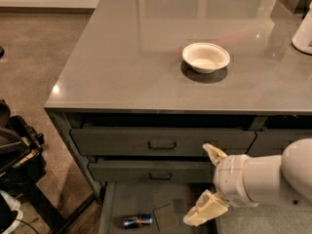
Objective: Pick redbull can from bottom drawer and place on counter
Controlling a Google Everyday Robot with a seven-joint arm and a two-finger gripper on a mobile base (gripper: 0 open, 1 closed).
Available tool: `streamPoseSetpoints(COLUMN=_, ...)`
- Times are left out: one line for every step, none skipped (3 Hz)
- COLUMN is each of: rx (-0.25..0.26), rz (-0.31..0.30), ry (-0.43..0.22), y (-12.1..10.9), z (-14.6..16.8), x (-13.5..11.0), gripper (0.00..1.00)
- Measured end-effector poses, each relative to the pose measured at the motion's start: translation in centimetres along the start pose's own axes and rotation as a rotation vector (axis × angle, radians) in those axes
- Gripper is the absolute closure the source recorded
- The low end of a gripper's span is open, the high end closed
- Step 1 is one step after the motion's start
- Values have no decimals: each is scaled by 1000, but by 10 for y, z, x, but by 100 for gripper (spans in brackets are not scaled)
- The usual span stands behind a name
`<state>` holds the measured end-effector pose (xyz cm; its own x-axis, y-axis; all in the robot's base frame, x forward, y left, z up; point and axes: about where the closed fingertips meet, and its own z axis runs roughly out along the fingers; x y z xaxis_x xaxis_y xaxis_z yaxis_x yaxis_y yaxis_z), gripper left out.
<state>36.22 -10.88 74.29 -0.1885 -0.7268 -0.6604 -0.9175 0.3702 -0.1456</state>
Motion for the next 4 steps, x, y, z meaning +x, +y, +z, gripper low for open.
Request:
streamPoseSetpoints(rx=59, rz=14, ry=-5, y=-16, z=8, x=5, gripper=0)
streamPoseSetpoints(rx=79, rz=-1, ry=19, y=-5, z=2, x=6, gripper=0)
streamPoseSetpoints(rx=74, rz=55, ry=-8, y=27, z=28, x=33, gripper=0)
streamPoseSetpoints(rx=100, rz=134, ry=-109, y=56, z=77, x=59, gripper=0)
